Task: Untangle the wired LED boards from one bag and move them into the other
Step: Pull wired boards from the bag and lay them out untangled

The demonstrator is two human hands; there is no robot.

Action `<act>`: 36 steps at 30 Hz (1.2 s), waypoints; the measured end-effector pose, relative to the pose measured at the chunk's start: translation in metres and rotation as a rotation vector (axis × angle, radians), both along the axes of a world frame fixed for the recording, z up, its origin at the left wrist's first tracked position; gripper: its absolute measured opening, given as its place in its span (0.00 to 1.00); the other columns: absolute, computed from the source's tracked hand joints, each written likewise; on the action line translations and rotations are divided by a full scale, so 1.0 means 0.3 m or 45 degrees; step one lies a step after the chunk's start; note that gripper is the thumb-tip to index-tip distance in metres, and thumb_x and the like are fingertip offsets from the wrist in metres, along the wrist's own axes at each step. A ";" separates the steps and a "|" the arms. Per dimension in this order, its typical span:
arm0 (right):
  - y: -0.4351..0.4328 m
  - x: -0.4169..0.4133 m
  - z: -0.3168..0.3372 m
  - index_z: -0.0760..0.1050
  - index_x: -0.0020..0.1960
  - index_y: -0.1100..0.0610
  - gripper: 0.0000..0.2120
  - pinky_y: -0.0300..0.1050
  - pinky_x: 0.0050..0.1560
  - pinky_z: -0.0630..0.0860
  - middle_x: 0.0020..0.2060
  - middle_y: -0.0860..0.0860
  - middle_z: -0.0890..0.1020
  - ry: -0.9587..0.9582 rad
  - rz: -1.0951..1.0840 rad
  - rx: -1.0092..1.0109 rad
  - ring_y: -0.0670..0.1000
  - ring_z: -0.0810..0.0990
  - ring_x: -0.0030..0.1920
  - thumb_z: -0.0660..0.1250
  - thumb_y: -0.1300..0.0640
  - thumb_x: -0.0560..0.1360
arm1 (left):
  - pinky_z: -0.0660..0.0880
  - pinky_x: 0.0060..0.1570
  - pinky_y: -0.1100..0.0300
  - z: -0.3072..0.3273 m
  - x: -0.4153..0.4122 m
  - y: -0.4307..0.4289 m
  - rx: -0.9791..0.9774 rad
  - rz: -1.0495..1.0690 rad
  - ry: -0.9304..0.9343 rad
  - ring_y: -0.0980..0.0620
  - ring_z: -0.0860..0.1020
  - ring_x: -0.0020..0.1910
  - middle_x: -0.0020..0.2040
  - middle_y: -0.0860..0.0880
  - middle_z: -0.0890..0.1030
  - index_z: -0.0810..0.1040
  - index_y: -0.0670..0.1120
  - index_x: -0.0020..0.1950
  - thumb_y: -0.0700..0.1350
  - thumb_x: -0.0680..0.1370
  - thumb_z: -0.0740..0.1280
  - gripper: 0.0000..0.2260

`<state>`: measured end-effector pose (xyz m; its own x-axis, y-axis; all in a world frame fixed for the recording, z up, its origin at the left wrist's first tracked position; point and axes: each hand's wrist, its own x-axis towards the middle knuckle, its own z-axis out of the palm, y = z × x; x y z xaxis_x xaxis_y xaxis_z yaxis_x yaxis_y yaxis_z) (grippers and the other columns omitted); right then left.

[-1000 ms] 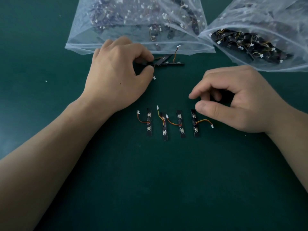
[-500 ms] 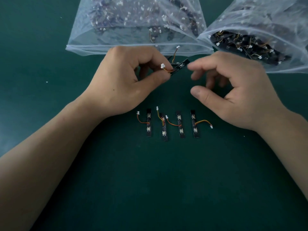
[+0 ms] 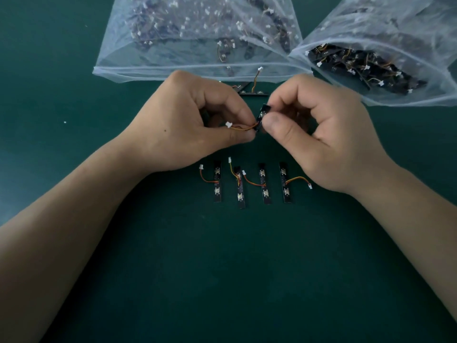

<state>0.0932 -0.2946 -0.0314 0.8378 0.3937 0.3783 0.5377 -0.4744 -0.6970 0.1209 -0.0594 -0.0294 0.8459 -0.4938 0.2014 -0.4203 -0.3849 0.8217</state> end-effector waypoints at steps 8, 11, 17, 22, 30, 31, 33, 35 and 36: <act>-0.106 0.050 0.019 0.72 0.39 0.52 0.07 0.38 0.57 0.67 0.55 0.52 0.81 0.192 -0.137 -0.118 0.41 0.77 0.55 0.66 0.61 0.74 | 0.75 0.44 0.67 -0.015 0.022 0.006 0.104 0.067 -0.006 0.53 0.82 0.43 0.47 0.58 0.87 0.84 0.53 0.56 0.34 0.80 0.66 0.15; -0.129 0.049 0.023 0.73 0.37 0.55 0.07 0.38 0.62 0.67 0.58 0.50 0.80 0.234 -0.175 -0.204 0.45 0.75 0.62 0.63 0.59 0.74 | 0.78 0.46 0.62 -0.017 0.021 0.003 0.138 0.085 0.002 0.52 0.82 0.44 0.47 0.59 0.86 0.84 0.53 0.56 0.34 0.79 0.66 0.15; -0.113 0.036 0.029 0.79 0.40 0.52 0.05 0.62 0.73 0.64 0.60 0.45 0.79 0.145 -0.129 -0.466 0.46 0.74 0.63 0.68 0.54 0.74 | 0.70 0.42 0.75 -0.011 0.015 0.002 0.185 0.110 -0.024 0.64 0.79 0.38 0.45 0.59 0.86 0.85 0.53 0.55 0.35 0.79 0.68 0.14; -0.123 0.029 0.039 0.80 0.50 0.48 0.06 0.61 0.74 0.64 0.64 0.43 0.77 0.191 -0.057 -0.480 0.46 0.73 0.67 0.70 0.52 0.73 | 0.70 0.43 0.74 -0.002 0.009 -0.004 0.231 0.118 -0.025 0.62 0.80 0.39 0.45 0.59 0.86 0.86 0.53 0.55 0.35 0.79 0.68 0.14; -0.131 0.020 0.050 0.76 0.38 0.50 0.05 0.54 0.74 0.61 0.68 0.44 0.75 0.212 -0.004 -0.553 0.44 0.70 0.69 0.70 0.52 0.71 | 0.70 0.42 0.75 0.000 0.003 -0.009 0.242 0.126 -0.032 0.64 0.79 0.39 0.45 0.61 0.86 0.86 0.54 0.55 0.36 0.79 0.69 0.13; -0.130 0.019 0.050 0.75 0.37 0.50 0.06 0.53 0.73 0.61 0.68 0.44 0.75 0.214 -0.001 -0.559 0.44 0.70 0.69 0.70 0.52 0.71 | 0.70 0.42 0.75 0.000 0.003 -0.010 0.244 0.129 -0.033 0.63 0.79 0.39 0.45 0.61 0.86 0.86 0.54 0.55 0.36 0.79 0.69 0.13; -0.130 0.016 0.052 0.73 0.36 0.49 0.07 0.53 0.73 0.61 0.69 0.44 0.75 0.225 0.006 -0.561 0.45 0.69 0.70 0.70 0.52 0.70 | 0.70 0.42 0.75 0.000 0.004 -0.009 0.252 0.130 -0.037 0.63 0.79 0.39 0.45 0.61 0.86 0.86 0.54 0.55 0.37 0.79 0.69 0.13; -0.131 0.014 0.054 0.72 0.35 0.48 0.08 0.53 0.73 0.61 0.70 0.43 0.74 0.226 0.017 -0.556 0.45 0.69 0.71 0.70 0.53 0.70 | 0.71 0.42 0.74 0.001 0.005 -0.008 0.258 0.128 -0.041 0.61 0.80 0.40 0.45 0.61 0.86 0.86 0.54 0.55 0.37 0.79 0.69 0.13; -0.132 0.013 0.054 0.72 0.35 0.48 0.07 0.54 0.73 0.61 0.70 0.44 0.74 0.222 0.023 -0.557 0.45 0.68 0.71 0.69 0.53 0.69 | 0.71 0.43 0.73 0.001 0.005 -0.008 0.259 0.128 -0.042 0.61 0.80 0.40 0.45 0.61 0.86 0.86 0.54 0.55 0.37 0.79 0.69 0.13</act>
<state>0.0971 -0.3344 -0.0153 0.8655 0.5002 0.0276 0.4414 -0.7354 -0.5142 0.1223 -0.0618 -0.0292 0.8875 -0.4405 0.1349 -0.3970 -0.5826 0.7092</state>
